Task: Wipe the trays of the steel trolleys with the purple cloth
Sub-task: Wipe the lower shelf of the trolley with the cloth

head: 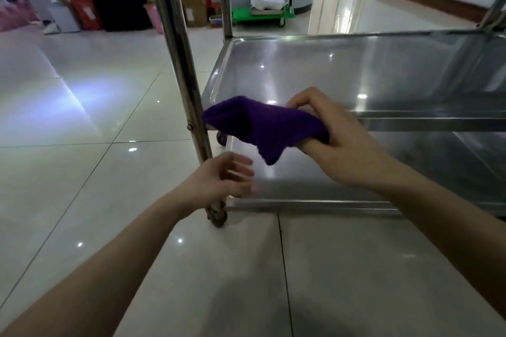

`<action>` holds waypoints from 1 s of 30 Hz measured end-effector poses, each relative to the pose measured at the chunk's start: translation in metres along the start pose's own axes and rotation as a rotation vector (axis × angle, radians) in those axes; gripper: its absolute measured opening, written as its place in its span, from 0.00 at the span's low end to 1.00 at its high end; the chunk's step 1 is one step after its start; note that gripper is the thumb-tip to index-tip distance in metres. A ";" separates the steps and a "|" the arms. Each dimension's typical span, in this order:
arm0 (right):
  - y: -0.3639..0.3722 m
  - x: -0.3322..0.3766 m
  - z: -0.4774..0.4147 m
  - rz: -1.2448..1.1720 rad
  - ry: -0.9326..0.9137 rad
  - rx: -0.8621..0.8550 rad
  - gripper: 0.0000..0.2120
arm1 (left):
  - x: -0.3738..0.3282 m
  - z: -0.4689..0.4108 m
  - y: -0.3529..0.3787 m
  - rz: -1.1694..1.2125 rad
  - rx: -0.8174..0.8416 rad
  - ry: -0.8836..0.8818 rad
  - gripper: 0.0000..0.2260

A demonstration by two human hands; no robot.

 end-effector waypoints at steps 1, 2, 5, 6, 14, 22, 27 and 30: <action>0.004 -0.007 0.011 -0.126 0.043 0.017 0.12 | -0.009 0.005 0.011 0.041 0.060 0.029 0.28; 0.014 -0.019 0.025 -0.239 0.102 0.038 0.11 | -0.015 0.010 0.024 0.072 0.123 0.045 0.31; 0.057 -0.076 0.069 -0.491 0.383 0.091 0.11 | -0.011 0.012 0.056 0.079 0.209 -0.005 0.22; 0.069 -0.094 0.082 -0.535 0.464 0.114 0.13 | -0.010 0.011 0.064 0.033 0.209 -0.025 0.17; 0.092 -0.180 0.150 -0.891 0.701 0.400 0.35 | -0.002 -0.008 0.088 -0.329 0.177 -0.061 0.16; 0.142 -0.225 0.151 -0.428 0.820 0.432 0.16 | 0.067 -0.037 0.080 -0.676 0.344 -0.268 0.10; 0.130 -0.245 0.095 -0.345 0.807 0.275 0.10 | 0.047 -0.078 0.035 -0.761 -0.046 -0.144 0.22; 0.115 -0.271 0.073 0.036 0.815 0.251 0.27 | 0.047 -0.086 0.032 -0.822 -0.178 -0.096 0.40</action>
Point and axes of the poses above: each hand's wrist, its own z-axis away from the middle knuckle, its own y-axis out of the palm, x = y × z, the point moved 10 cm from there along -z, towards the middle knuckle, and after that the axes turned 8 degrees about z, right-handed, at the moved point
